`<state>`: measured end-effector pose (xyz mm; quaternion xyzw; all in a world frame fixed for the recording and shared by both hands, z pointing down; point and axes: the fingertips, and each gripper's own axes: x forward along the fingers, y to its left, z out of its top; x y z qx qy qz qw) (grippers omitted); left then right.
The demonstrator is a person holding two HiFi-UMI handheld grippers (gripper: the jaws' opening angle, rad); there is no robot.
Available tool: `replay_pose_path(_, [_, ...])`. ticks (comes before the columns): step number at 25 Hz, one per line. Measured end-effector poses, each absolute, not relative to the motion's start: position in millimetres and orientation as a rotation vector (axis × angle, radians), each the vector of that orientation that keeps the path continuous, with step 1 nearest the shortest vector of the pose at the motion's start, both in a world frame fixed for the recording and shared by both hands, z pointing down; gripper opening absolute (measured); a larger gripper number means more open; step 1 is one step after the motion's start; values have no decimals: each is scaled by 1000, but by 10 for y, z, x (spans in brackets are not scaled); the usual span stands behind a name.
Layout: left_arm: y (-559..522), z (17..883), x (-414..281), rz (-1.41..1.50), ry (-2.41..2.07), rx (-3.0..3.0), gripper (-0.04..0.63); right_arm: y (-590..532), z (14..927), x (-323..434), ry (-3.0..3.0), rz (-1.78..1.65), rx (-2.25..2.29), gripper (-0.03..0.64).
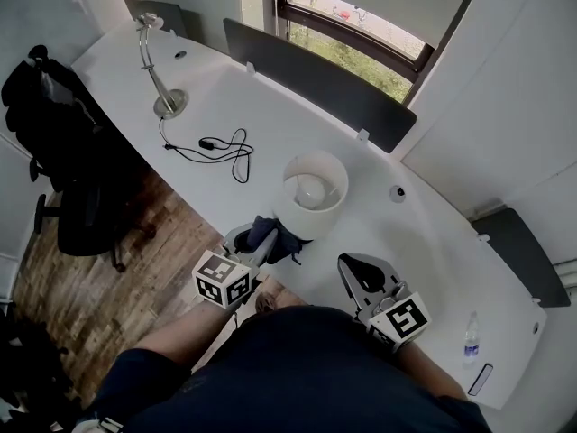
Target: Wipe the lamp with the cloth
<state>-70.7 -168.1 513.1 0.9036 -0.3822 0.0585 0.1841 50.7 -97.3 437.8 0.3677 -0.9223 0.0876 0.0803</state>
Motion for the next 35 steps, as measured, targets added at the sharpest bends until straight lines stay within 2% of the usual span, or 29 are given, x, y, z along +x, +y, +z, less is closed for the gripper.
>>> replay_pose_path(5, [-1708,4999,-711,149,-1078,2565,67,-984,4396,528,-2758,272,1114,11])
replay_pose_path(23, [-1901,3608,-657,-149,-1063,2741,67,-1097,4316,592,-2786,262,1166,11])
replay_pose_path(35, [-2153,4435,-815,26,-1121,2643,67,-1123,4371,677,-2750,277,1189,11])
